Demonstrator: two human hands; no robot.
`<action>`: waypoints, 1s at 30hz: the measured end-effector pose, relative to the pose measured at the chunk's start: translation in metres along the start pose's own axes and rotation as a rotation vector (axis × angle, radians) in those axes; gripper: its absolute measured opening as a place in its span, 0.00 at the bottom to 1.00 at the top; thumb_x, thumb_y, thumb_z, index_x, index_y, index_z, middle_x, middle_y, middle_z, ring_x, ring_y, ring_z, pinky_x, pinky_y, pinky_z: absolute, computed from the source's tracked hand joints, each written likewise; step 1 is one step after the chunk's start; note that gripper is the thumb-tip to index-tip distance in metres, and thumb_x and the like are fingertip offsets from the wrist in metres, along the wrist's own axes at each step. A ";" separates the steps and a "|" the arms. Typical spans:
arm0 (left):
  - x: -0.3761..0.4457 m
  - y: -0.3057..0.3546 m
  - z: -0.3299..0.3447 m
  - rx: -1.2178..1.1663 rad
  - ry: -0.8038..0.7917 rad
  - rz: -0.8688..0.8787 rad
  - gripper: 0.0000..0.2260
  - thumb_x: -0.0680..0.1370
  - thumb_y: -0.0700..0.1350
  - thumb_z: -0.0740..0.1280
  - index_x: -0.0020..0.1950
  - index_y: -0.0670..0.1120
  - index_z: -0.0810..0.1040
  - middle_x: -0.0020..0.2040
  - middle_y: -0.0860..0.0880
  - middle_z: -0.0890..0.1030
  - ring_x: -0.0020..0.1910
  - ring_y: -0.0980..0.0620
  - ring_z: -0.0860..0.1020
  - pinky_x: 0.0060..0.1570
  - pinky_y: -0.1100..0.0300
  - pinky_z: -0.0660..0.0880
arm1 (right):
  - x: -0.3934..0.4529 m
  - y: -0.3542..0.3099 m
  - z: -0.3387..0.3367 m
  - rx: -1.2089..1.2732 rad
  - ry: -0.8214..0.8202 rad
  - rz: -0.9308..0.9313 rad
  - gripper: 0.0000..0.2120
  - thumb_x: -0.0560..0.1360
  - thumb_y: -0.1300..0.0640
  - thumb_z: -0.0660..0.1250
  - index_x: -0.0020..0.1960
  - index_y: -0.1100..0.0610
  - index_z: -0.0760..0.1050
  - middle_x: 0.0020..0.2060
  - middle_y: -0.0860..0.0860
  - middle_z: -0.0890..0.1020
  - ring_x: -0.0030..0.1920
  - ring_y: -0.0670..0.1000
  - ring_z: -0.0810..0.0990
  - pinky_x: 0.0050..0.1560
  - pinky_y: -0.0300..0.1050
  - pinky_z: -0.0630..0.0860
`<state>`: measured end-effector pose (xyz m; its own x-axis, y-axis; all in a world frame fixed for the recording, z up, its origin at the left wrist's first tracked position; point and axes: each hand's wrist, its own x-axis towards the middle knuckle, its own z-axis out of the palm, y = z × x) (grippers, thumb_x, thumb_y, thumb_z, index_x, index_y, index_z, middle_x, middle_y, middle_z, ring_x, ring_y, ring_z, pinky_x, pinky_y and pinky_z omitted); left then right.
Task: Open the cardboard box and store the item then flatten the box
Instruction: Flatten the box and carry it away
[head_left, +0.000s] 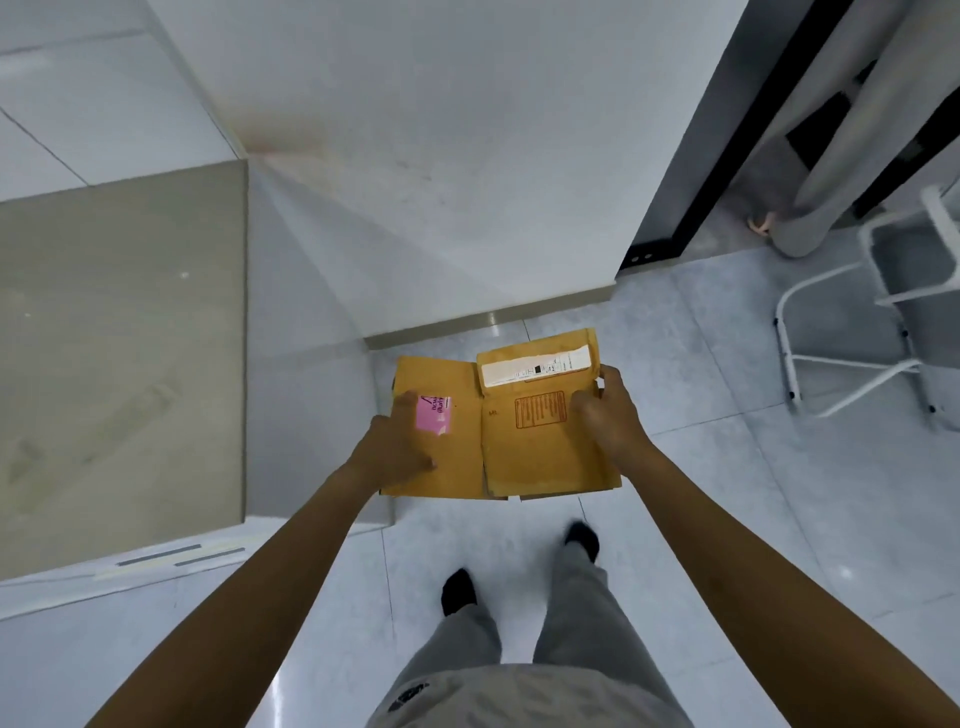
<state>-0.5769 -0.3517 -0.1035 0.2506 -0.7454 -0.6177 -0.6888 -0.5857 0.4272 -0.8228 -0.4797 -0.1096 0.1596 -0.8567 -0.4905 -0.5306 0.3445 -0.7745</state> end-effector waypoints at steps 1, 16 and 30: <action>0.007 0.005 0.001 0.060 -0.007 0.001 0.48 0.70 0.50 0.76 0.78 0.48 0.45 0.72 0.36 0.62 0.66 0.35 0.70 0.62 0.45 0.71 | 0.011 -0.003 -0.004 -0.002 -0.025 0.008 0.20 0.79 0.52 0.59 0.70 0.48 0.60 0.54 0.45 0.73 0.49 0.50 0.74 0.46 0.49 0.70; 0.190 0.069 0.000 0.133 0.196 -0.100 0.46 0.70 0.50 0.76 0.78 0.50 0.49 0.78 0.36 0.44 0.68 0.30 0.69 0.63 0.40 0.72 | 0.244 -0.043 -0.032 -0.111 -0.202 -0.033 0.22 0.79 0.54 0.59 0.72 0.47 0.58 0.55 0.49 0.75 0.51 0.53 0.75 0.49 0.49 0.72; 0.427 -0.031 0.126 0.170 0.184 -0.107 0.40 0.72 0.52 0.74 0.76 0.50 0.54 0.78 0.38 0.47 0.67 0.33 0.70 0.63 0.41 0.74 | 0.440 0.117 0.101 -0.282 -0.162 -0.154 0.29 0.78 0.54 0.64 0.74 0.51 0.55 0.69 0.54 0.70 0.66 0.60 0.72 0.63 0.60 0.72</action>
<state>-0.5341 -0.6121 -0.4636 0.4368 -0.7370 -0.5159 -0.7524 -0.6136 0.2395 -0.7302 -0.7773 -0.4563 0.3730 -0.8108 -0.4510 -0.6951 0.0778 -0.7147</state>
